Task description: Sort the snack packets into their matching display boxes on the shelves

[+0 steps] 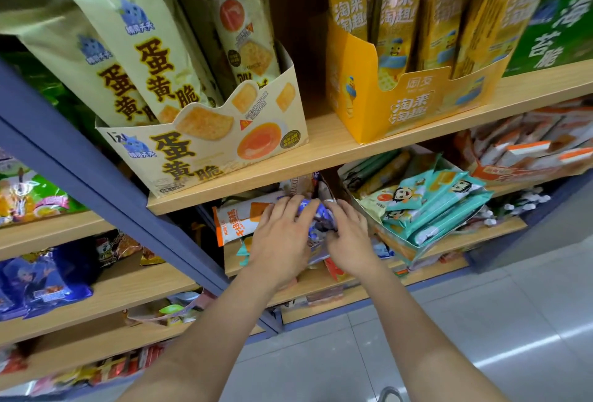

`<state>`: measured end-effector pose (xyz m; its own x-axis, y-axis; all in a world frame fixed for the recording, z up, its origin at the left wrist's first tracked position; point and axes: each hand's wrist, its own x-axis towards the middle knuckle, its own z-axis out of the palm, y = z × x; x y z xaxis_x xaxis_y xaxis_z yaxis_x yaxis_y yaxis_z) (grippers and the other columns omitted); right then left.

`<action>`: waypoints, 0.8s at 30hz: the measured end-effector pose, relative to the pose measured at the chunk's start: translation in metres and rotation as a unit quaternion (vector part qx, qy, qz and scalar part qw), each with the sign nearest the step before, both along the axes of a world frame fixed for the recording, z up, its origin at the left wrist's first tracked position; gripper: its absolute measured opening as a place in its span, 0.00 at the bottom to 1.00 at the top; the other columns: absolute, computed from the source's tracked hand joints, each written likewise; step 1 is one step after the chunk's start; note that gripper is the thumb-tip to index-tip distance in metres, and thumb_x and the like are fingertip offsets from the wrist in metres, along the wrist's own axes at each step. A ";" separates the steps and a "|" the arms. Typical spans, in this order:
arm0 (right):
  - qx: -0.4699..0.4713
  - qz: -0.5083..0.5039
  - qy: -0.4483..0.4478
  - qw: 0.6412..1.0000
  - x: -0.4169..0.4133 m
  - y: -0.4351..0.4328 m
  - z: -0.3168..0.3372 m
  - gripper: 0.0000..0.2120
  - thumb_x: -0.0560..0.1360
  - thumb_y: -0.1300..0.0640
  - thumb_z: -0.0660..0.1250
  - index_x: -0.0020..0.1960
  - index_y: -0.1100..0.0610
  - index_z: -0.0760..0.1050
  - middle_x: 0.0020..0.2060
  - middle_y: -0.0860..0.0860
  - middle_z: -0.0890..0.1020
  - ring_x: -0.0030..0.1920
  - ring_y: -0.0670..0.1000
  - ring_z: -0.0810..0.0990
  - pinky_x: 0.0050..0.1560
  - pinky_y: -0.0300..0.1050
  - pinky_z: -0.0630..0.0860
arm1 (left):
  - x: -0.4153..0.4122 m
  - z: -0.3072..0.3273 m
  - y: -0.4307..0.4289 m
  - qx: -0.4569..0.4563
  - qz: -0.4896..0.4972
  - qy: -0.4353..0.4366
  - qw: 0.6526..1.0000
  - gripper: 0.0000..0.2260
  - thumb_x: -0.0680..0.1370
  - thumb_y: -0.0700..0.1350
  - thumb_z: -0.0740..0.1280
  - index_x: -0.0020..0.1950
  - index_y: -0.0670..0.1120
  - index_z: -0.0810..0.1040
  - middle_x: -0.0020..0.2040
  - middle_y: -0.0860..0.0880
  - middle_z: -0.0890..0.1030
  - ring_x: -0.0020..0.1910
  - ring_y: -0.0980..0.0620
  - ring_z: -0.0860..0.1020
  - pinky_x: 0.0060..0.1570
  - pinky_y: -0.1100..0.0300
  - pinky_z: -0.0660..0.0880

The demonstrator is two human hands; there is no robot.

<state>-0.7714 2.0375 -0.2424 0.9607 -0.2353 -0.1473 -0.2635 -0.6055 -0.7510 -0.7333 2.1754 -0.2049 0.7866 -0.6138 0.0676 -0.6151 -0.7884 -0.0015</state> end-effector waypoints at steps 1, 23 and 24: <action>0.016 -0.015 -0.018 1.000 -0.005 -0.001 -0.001 0.31 0.77 0.64 0.60 0.77 0.47 0.59 0.77 0.51 0.59 0.76 0.56 0.54 0.73 0.53 0.56 | -0.001 -0.001 0.000 0.002 0.006 -0.001 1.000 0.34 0.76 0.49 0.66 0.78 0.53 0.52 0.77 0.48 0.58 0.75 0.46 0.55 0.73 0.50 0.54; 0.324 -0.173 -0.106 0.924 -0.086 -0.159 -0.007 0.19 0.77 0.73 0.64 0.53 0.49 0.78 0.49 0.50 0.81 0.38 0.36 0.78 0.37 0.36 0.73 | -0.054 0.006 -0.078 -0.183 0.008 -0.069 0.981 0.18 0.76 0.52 0.60 0.62 0.48 0.77 0.63 0.47 0.76 0.60 0.44 0.73 0.58 0.47 0.75; 0.318 -0.174 -0.109 0.926 -0.090 -0.179 -0.008 0.19 0.77 0.73 0.64 0.52 0.49 0.78 0.48 0.50 0.81 0.39 0.35 0.79 0.37 0.34 0.73 | -0.061 0.002 -0.097 -0.196 -0.006 -0.076 0.978 0.15 0.76 0.50 0.61 0.59 0.48 0.79 0.61 0.47 0.77 0.58 0.45 0.74 0.56 0.49 0.75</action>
<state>-0.8612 1.8588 -0.2501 0.8666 -0.4674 -0.1746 -0.1600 0.0711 -0.9846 -0.7938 2.0786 -0.2025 0.7417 -0.5271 0.4147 -0.6412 -0.7388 0.2078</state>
